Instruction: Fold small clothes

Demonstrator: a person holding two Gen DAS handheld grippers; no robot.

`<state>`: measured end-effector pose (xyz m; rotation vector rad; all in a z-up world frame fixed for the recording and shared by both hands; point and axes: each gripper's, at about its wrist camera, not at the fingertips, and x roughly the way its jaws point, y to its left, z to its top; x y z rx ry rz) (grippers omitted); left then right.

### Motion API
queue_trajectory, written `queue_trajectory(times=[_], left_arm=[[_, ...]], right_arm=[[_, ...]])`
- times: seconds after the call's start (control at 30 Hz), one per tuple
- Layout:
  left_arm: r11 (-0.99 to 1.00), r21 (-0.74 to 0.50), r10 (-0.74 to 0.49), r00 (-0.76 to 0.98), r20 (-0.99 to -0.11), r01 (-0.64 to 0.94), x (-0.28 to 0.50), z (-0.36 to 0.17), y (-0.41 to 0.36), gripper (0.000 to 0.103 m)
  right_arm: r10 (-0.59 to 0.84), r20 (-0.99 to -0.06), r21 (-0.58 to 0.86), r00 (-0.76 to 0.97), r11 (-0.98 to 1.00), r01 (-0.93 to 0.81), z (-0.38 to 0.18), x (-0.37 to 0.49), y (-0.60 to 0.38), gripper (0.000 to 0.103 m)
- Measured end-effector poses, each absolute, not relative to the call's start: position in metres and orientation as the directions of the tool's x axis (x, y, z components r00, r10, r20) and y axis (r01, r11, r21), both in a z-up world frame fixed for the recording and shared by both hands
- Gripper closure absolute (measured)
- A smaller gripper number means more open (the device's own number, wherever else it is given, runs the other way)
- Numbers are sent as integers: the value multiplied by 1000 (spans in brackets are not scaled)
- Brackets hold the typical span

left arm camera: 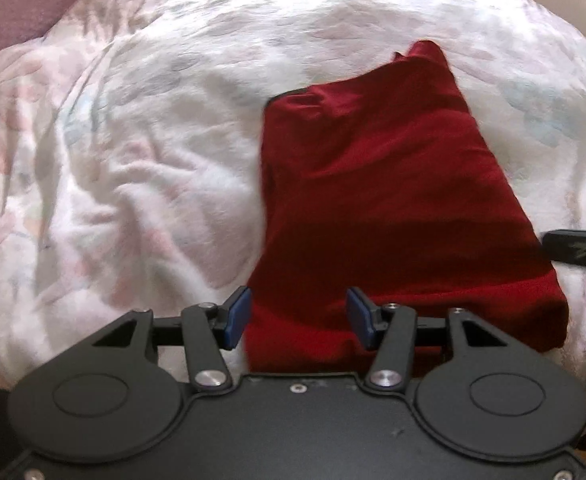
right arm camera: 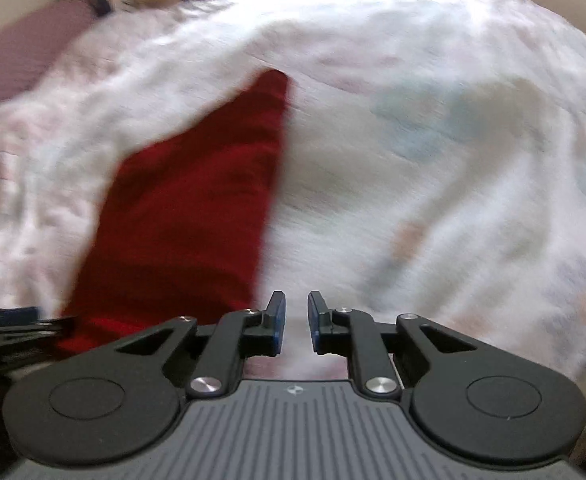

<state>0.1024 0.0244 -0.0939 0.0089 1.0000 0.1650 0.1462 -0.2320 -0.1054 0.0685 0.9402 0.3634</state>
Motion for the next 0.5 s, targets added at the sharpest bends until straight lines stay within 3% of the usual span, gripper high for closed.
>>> queue_trajectory(times=[0.13, 0.27, 0.4, 0.5], left_arm=[[987, 134, 158, 445, -882, -84, 105, -124, 19, 47], [992, 108, 127, 440, -889, -69, 85, -121, 25, 47], [994, 64, 98, 433, -896, -92, 77, -114, 34, 47], [994, 62, 95, 456, -885, -87, 71, -99, 33, 49]], right_arm=[[438, -758, 256, 483, 881, -398, -104, 140, -193, 84], [371, -831, 186, 414, 888, -421, -134, 136, -173, 84], [362, -844, 189, 396, 892, -412, -138, 123, -191, 92], [345, -855, 183, 388, 899, -397, -129, 118, -198, 92]])
